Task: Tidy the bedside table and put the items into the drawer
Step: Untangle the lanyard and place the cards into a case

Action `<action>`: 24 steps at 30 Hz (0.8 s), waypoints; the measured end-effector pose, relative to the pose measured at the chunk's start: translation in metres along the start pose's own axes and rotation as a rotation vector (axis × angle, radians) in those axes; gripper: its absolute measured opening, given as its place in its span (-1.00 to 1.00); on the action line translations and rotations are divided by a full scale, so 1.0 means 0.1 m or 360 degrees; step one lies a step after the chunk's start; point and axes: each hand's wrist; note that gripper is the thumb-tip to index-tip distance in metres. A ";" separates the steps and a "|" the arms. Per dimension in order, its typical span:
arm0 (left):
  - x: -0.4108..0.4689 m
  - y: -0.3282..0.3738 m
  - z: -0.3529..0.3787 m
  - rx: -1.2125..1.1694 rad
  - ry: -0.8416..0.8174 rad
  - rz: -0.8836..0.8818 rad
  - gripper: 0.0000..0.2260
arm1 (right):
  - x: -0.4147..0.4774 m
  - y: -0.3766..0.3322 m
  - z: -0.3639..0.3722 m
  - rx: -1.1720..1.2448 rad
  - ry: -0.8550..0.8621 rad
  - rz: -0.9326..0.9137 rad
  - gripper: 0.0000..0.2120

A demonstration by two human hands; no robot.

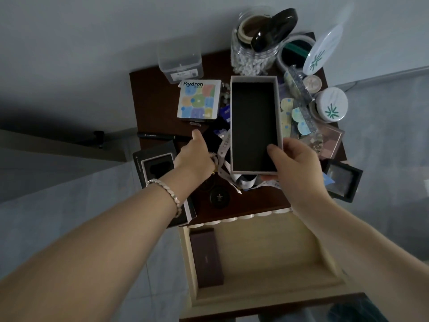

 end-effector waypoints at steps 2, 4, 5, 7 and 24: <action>0.01 -0.05 0.06 0.0081 0.0021 0.0065 -0.58 | -0.01 0.02 0.01 0.0059 0.0001 0.0036 -0.82; 0.04 -0.08 0.09 0.0074 0.0034 0.0064 -0.58 | -0.02 0.05 0.00 0.0098 -0.0013 0.0055 -0.80; 0.04 -0.08 0.10 0.0048 0.0056 0.0053 -0.57 | -0.03 0.06 -0.01 0.0091 -0.0013 0.0049 -0.79; 0.00 -0.08 0.12 -0.0054 0.0180 0.0033 -0.54 | -0.05 0.08 -0.02 0.0063 0.0005 0.0023 -0.79; -0.64 0.10 -0.22 -0.1597 0.0377 -0.0181 -0.89 | -0.23 -0.10 -0.07 -0.0001 0.0181 -0.0039 -0.87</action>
Point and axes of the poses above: each hand's wrist, its own x-axis towards the middle knuckle, its own z-axis out of the palm, y = z × x, and after that the axes turned 15 degrees about x, right-handed
